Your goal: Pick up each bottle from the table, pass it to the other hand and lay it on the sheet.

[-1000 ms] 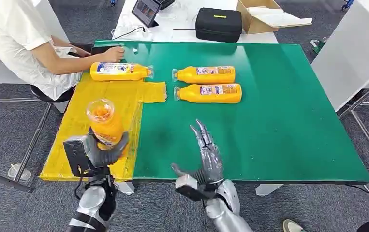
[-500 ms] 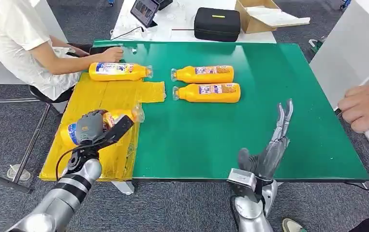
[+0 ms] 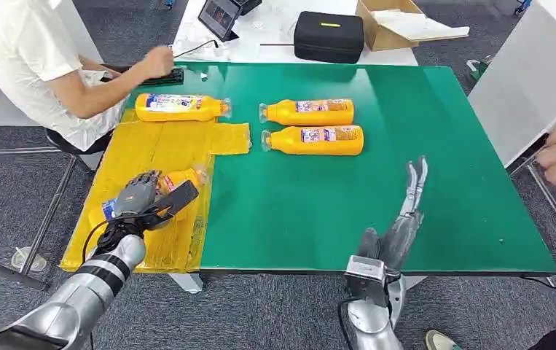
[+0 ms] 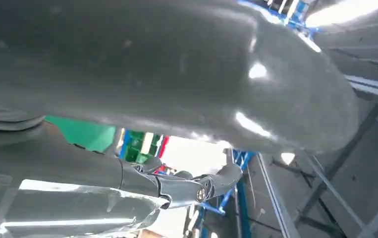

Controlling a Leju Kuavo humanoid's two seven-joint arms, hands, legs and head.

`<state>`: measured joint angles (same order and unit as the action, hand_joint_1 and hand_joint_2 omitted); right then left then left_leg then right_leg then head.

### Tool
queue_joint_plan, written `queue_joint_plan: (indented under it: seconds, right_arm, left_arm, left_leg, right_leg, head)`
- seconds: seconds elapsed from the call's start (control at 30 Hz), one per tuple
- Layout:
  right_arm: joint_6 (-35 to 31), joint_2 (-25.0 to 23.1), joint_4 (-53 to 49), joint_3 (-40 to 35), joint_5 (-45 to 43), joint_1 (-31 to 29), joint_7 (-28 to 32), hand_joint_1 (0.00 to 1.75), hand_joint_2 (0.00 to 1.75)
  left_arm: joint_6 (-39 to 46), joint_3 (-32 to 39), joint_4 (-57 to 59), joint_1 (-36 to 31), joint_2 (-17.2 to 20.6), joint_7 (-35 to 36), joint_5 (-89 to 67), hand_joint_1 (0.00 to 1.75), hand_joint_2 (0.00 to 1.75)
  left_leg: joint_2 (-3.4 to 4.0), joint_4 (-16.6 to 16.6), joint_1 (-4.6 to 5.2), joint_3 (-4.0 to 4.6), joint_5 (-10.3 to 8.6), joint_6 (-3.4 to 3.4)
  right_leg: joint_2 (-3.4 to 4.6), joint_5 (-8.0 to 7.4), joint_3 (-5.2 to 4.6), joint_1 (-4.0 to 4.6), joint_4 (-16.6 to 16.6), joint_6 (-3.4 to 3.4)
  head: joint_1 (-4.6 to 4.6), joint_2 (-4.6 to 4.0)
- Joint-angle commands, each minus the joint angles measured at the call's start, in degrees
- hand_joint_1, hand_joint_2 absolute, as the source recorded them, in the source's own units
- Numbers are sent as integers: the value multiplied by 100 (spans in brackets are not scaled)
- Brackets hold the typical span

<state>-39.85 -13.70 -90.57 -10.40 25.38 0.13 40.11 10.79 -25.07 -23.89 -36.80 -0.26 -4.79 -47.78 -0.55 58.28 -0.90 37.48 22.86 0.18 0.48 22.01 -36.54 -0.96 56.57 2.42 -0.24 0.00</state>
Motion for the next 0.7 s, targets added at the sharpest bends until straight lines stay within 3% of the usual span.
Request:
queue_joint_plan:
  seconds: [0.03,0.2,0.37,0.43,0.47,0.6,0.7]
  right_arm:
    - [-15,212,653,-177,-49,-192,-11,0,0]
    - [-15,204,611,-65,-83,-184,-11,0,0]
    - [-15,137,620,138,178,-79,-11,0,0]
    - [-15,226,1158,137,516,-122,-11,0,0]
    - [-15,236,1974,410,1434,-321,-11,0,0]
    - [-15,352,2741,797,2164,-673,-11,0,0]
    - [-15,357,3143,1284,2641,-1018,-11,0,0]
  left_arm:
    - [-268,-15,273,-135,-84,19,105,0,175]
    - [-77,72,-128,108,-254,-319,185,0,175]
    - [677,44,-1591,767,-356,-882,154,0,175]
    - [690,-52,-2604,1237,-319,-939,200,0,175]
    - [629,-129,-3572,1794,-235,-1092,371,0,175]
    - [702,-550,-4425,2351,-164,-1229,264,0,175]
    - [1250,-888,-4525,2521,-281,-1211,-210,0,175]
  left_leg:
    - [14,-4,-3,-31,10,4]
    - [3,-6,0,-32,9,5]
    - [1,-3,2,-22,8,5]
    - [4,-3,-1,-51,23,9]
    - [2,-3,0,-45,19,8]
    - [27,-25,0,-96,34,12]
    - [16,-9,5,-38,20,4]
  right_leg:
    - [6,4,29,7,-9,-9]
    - [-5,8,32,4,-9,-6]
    - [-3,6,24,1,-5,-4]
    - [-8,20,54,6,-10,-10]
    - [-10,18,47,6,-9,-10]
    - [13,21,99,9,-38,-15]
    - [7,7,33,0,-15,-5]
  head:
    - [0,0]
    - [0,0]
    - [2,0]
    - [2,0]
    - [-2,0]
    - [-4,0]
    - [0,0]
